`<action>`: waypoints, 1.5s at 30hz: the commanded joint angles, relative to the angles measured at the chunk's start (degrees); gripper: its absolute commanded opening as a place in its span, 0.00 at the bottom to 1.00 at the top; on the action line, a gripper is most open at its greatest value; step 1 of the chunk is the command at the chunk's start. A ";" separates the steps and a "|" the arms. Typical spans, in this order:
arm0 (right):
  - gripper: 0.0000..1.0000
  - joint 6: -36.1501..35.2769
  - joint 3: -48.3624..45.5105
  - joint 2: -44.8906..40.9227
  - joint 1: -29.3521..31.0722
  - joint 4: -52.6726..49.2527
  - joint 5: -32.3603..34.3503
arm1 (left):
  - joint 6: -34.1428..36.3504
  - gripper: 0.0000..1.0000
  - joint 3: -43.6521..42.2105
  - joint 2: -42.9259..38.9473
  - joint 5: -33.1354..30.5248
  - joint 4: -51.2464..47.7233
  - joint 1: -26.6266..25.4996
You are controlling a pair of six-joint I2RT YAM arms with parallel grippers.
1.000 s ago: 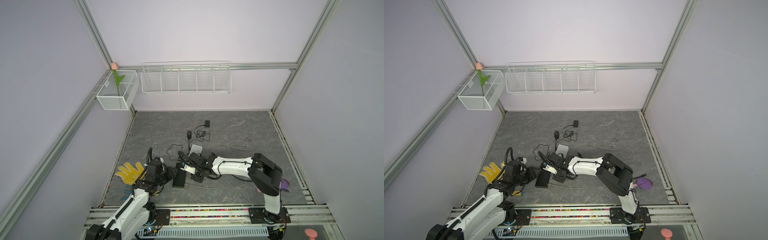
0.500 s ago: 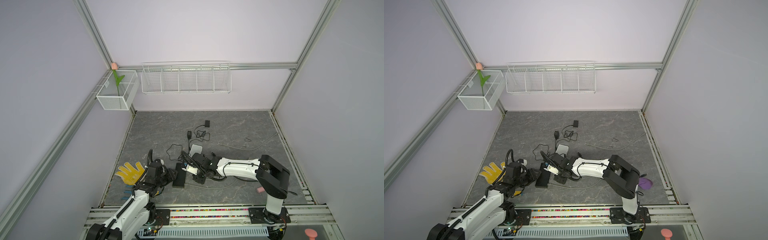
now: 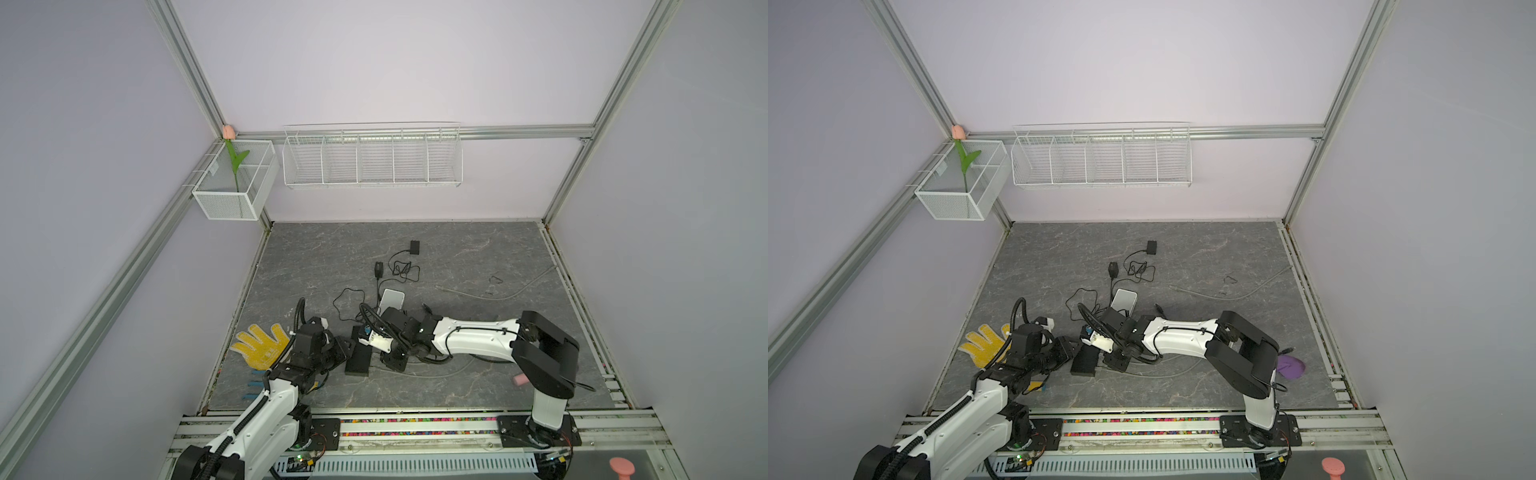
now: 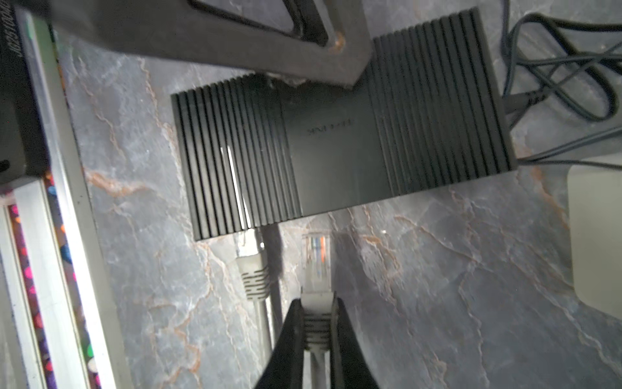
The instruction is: Insert the plug into the switch port
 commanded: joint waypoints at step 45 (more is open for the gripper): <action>0.07 0.23 4.84 5.79 1.51 2.17 0.94 | -0.03 0.39 0.83 10.57 2.74 7.11 -1.64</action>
